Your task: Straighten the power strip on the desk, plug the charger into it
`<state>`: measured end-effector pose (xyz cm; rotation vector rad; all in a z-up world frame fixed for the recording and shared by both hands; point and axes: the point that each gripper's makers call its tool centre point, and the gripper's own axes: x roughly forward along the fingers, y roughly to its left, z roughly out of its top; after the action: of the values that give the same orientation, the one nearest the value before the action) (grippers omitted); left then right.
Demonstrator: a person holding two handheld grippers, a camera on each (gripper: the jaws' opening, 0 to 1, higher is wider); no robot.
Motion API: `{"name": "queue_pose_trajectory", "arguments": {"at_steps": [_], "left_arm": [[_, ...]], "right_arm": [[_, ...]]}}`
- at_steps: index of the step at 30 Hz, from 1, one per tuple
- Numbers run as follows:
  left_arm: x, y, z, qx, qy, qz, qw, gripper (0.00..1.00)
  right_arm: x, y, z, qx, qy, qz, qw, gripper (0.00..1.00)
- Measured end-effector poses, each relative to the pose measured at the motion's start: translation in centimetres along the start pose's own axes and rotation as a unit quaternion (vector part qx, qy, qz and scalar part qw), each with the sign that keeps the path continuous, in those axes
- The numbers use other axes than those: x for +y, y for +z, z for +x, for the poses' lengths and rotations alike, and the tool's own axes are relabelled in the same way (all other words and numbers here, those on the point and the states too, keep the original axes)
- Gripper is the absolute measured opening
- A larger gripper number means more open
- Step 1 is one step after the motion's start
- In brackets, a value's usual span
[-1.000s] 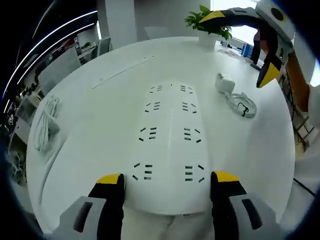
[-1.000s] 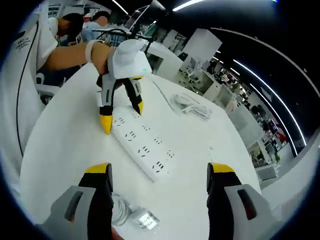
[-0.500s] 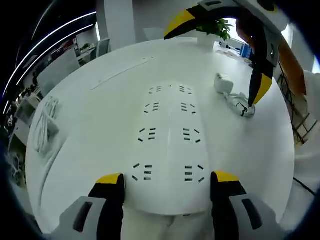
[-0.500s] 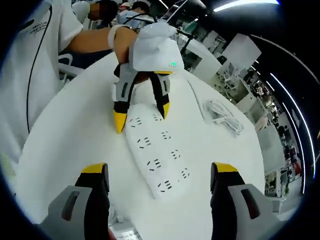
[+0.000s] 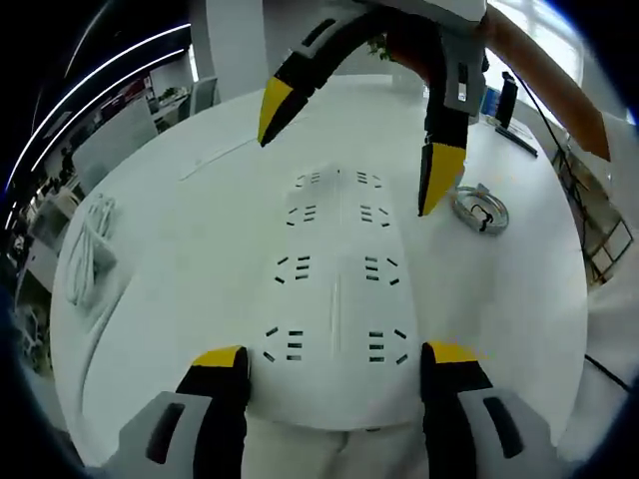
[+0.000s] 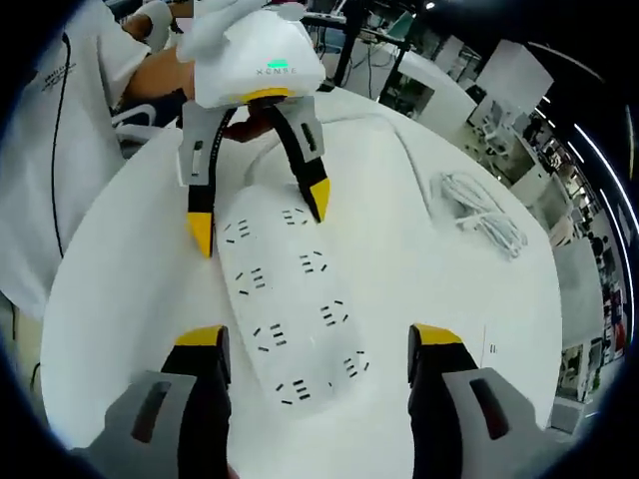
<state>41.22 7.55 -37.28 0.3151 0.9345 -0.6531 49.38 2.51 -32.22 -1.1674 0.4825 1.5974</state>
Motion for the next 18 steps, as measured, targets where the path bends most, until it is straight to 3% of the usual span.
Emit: {"name": "queue_pose_trajectory", "arguments": {"at_steps": [10,18], "left_arm": [[-0.1,0.1,0.0,0.0,-0.002,0.001,1.0,0.71],[2.0,0.2,0.4,-0.001,-0.002,0.0,1.0,0.72]], "right_arm": [[0.3,-0.6,1.4,0.055,0.054,-0.035,0.9964,0.74],[1.0,-2.5,2.0,0.113,0.08,-0.063,0.9883,0.7]]}}
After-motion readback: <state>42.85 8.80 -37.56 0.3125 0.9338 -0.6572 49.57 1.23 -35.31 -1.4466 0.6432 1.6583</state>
